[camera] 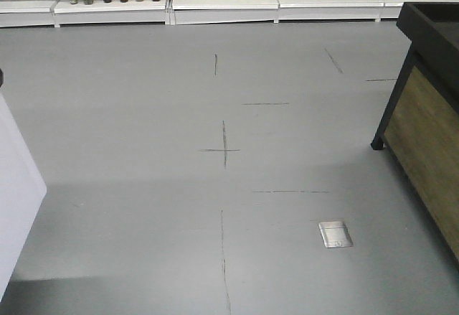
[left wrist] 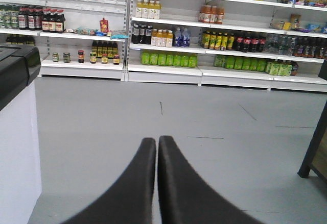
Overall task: Pick three apples into basket with both arms
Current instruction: 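Drive the base toward the fruit table holding the light-blue basket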
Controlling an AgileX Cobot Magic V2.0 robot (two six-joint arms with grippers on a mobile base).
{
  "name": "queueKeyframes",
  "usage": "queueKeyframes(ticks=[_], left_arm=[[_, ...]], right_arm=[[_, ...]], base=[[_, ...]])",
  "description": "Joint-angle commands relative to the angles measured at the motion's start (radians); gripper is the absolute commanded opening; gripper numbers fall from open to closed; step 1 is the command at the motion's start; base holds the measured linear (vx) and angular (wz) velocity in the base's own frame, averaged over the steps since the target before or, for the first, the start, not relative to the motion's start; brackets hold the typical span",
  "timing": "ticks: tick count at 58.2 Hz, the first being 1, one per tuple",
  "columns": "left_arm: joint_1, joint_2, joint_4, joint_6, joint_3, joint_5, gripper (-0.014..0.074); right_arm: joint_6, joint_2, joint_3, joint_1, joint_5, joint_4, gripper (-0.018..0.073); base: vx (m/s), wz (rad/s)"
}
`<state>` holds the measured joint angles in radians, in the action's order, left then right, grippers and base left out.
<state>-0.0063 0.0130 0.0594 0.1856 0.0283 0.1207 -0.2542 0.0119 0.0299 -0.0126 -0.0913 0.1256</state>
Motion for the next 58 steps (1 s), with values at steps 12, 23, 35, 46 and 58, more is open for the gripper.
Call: queueKeyframes(ticks=[12,23,35,46,58], left_arm=[[-0.004,0.012,-0.002,0.007,-0.026,-0.071,-0.0006],[-0.004,0.012,-0.002,0.007,-0.026,-0.071,-0.0006],[-0.004,0.012,-0.002,0.007,-0.026,-0.071,-0.0006],[-0.004,0.012,-0.002,0.007,-0.026,-0.071,-0.0006],[-0.004,0.012,-0.002,0.007,-0.026,-0.071,-0.0006]], right_arm=[[0.008,0.011,0.012,0.004,0.075,0.011,-0.0005],[0.008,0.011,0.012,0.004,0.075,0.011,-0.0005],[0.008,0.011,0.012,0.004,0.075,0.011,-0.0005],[0.008,0.011,0.012,0.004,0.075,0.011,-0.0005],[0.008,0.011,0.012,0.004,0.075,0.011,-0.0005]], base=[[0.21,-0.19],[0.22,-0.26],[0.22,-0.33],[0.23,-0.39],[0.23,-0.44]])
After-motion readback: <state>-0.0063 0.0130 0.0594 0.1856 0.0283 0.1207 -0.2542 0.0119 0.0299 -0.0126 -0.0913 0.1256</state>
